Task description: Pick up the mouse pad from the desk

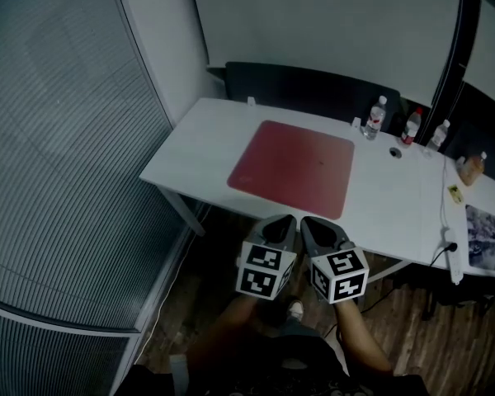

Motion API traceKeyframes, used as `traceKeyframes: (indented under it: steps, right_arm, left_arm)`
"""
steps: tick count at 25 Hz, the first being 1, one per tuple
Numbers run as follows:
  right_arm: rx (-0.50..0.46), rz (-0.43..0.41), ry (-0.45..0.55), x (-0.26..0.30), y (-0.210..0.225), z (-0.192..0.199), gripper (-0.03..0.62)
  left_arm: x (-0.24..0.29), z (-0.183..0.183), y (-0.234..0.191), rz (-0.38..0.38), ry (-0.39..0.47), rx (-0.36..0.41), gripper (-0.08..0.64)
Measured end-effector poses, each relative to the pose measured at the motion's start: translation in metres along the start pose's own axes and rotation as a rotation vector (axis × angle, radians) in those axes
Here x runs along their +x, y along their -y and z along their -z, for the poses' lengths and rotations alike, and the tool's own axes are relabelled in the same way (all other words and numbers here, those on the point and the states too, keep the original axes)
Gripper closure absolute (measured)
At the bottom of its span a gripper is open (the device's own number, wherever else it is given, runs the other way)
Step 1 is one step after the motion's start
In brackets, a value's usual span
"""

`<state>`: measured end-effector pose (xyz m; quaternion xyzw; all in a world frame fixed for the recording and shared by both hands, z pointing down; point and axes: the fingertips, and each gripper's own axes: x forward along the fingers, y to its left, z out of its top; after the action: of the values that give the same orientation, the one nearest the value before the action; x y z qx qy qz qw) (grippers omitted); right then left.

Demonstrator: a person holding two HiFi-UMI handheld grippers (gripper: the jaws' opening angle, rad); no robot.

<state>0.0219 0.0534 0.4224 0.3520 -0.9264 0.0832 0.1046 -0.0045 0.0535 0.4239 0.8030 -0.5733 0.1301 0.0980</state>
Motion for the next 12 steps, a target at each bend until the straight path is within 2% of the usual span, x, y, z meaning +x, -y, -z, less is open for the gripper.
traceKeyframes:
  steps: [12]
  right_arm:
    - [0.024,-0.05,0.008,0.067,0.066,-0.018,0.591]
  left_arm:
    - [0.082,-0.02,-0.036,-0.048,-0.039,0.008,0.555]
